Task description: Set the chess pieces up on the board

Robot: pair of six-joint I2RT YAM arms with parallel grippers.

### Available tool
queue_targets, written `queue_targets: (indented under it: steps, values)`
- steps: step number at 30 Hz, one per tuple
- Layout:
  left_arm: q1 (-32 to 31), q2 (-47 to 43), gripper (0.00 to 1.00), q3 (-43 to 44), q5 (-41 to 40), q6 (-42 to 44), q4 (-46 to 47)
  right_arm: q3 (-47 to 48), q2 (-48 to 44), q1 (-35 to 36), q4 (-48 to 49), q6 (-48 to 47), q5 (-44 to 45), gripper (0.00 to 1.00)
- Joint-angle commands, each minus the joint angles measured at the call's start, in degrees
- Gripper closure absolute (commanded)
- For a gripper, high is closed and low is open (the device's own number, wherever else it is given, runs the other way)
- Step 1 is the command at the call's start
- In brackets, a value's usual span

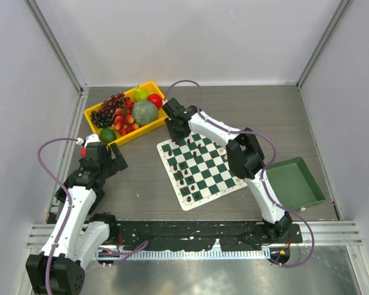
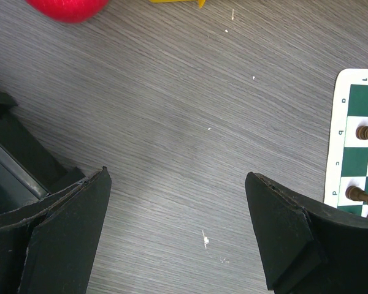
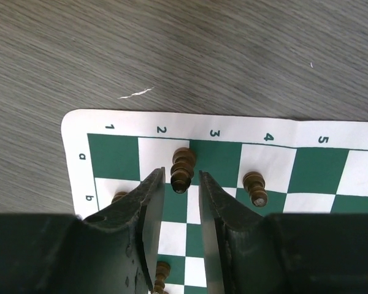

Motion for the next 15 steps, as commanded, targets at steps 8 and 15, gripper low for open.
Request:
queue_targets:
  steps: [8,15]
  values:
    - [0.3,0.0,0.01,0.6,-0.3,0.5,0.8,2.8,-0.7,0.7,-0.4,-1.6,1.1,0.8]
    - [0.3,-0.4,0.01,0.5,-0.4,0.2,0.5,-1.5,-6.7,1.7,1.1,-2.1,1.7,0.85]
